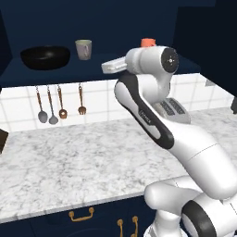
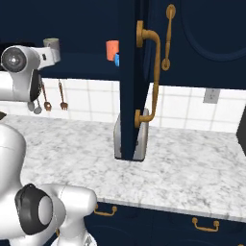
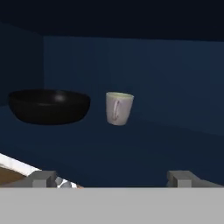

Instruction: Gather all objects into one cabinet and sort the glasses and bowls to opposite sides.

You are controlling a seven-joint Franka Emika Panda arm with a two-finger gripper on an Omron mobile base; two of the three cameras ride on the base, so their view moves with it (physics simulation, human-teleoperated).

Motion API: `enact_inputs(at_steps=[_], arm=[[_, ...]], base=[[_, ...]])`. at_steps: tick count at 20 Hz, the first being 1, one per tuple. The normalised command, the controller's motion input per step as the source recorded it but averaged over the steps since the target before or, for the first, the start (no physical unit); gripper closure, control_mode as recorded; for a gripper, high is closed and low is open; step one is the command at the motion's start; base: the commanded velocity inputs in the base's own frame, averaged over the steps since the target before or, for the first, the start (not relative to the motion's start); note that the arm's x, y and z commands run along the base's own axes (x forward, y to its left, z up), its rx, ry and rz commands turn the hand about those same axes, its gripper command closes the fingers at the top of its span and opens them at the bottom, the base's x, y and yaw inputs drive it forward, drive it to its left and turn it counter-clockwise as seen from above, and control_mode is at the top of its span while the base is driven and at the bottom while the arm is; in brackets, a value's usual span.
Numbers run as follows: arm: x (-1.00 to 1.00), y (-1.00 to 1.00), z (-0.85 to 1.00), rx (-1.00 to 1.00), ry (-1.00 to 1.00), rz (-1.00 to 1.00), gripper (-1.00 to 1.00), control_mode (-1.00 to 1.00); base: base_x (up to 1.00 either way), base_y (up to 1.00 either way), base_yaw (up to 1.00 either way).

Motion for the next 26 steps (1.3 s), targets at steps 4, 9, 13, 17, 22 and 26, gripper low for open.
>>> enact_inputs(at_steps=[4, 9, 13, 17, 22, 26], arm=[[0.1, 0.06, 0.0, 0.05, 0.02, -0.14, -1.0, -1.0], [0.29, 0.03, 0.0, 0.03, 0.0, -0.08, -1.0, -1.0], [0.2, 0.2, 0.0, 0.01, 0.0, -0.04, -1.0, -1.0], [0.0, 0.03, 0.01, 0.0, 0.03, 0.0, -1.0, -1.0], [0.06, 0.08, 0.0, 0.0, 0.04, 0.0, -1.0, -1.0], [0.33, 0.17, 0.0, 0.0, 0.06, 0.0, -1.0, -1.0]], base=[[0.0, 0.0, 0.0], [0.0, 0.0, 0.0], [0.0, 0.0, 0.0], [0.0, 0.0, 0.0], [0.0, 0.0, 0.0], [0.0, 0.0, 0.0]])
